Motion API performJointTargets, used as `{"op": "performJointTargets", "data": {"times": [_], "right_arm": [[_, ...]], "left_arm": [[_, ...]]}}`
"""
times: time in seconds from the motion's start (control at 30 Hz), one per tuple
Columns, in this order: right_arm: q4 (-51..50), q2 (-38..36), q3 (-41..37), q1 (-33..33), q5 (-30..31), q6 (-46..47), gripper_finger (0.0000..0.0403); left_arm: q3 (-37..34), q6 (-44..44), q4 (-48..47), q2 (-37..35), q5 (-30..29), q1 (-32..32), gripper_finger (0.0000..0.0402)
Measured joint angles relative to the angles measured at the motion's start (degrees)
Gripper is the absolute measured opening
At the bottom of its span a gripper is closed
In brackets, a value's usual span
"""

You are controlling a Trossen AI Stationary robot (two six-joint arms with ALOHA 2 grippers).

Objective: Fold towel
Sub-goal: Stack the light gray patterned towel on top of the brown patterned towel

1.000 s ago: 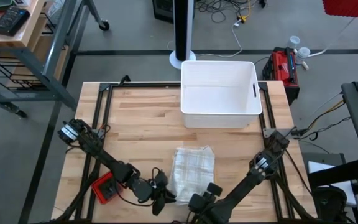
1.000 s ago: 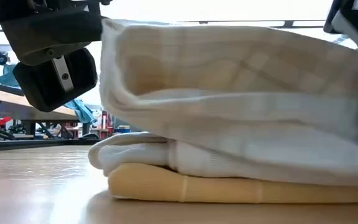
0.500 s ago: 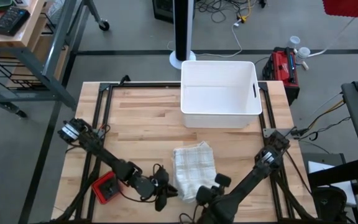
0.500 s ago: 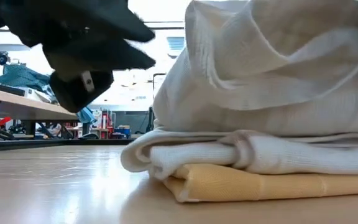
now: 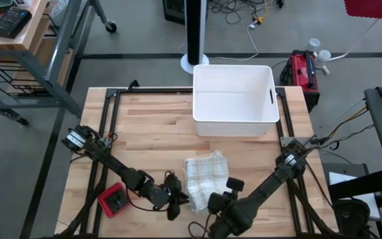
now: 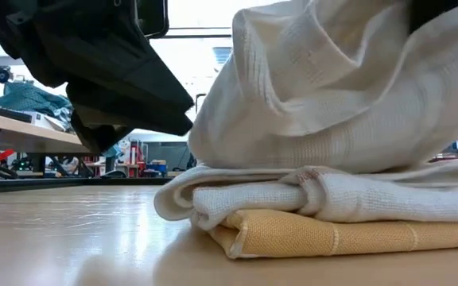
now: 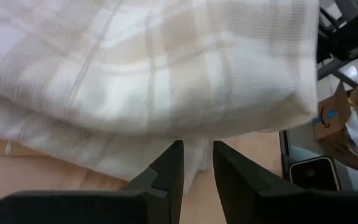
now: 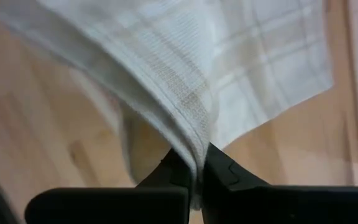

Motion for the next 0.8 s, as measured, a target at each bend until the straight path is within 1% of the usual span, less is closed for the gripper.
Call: {"op": "performJointTargets", "data": {"times": [0.07, 0.13, 0.2, 0.3, 0.4, 0.53, 0.67, 0.8], "right_arm": [[0.0, 0.0, 0.0, -0.4, 0.7, -0.6, 0.0001], [0.2, 0.1, -0.2, -0.4, 0.4, -1.5, 0.0001], [0.5, 0.8, -0.2, 0.0, 0.2, -1.5, 0.0001], [1.2, 2.3, -1.1, 0.3, -3.1, -1.6, 0.0001], [5.1, 2.6, -1.9, 1.0, -7.2, -2.8, 0.001], [10.5, 3.1, -2.8, 2.2, -8.4, -3.4, 0.0061], [10.8, 3.4, -2.8, 2.5, -8.7, -3.4, 0.012], [11.2, 3.8, -2.8, 3.5, -9.0, -2.2, 0.0163]], "left_arm": [[0.0, 1.0, -0.6, -0.3, 0.5, 0.0, 0.0076], [0.0, 1.6, -2.4, -1.3, 2.2, 0.0, 0.0076], [0.0, 4.0, -5.1, -2.8, 3.2, -0.2, 0.0076], [0.0, 6.2, -9.7, -5.2, 3.5, -0.6, 0.0076], [0.0, 7.4, -13.1, -7.3, 3.5, -0.7, 0.0076], [0.0, 8.9, -13.7, -8.6, 2.9, -0.7, 0.0076], [0.0, 9.9, -13.1, -8.4, 3.1, -1.2, 0.0076], [0.0, 11.9, -13.3, -7.6, 3.6, -2.6, 0.0076]]}}
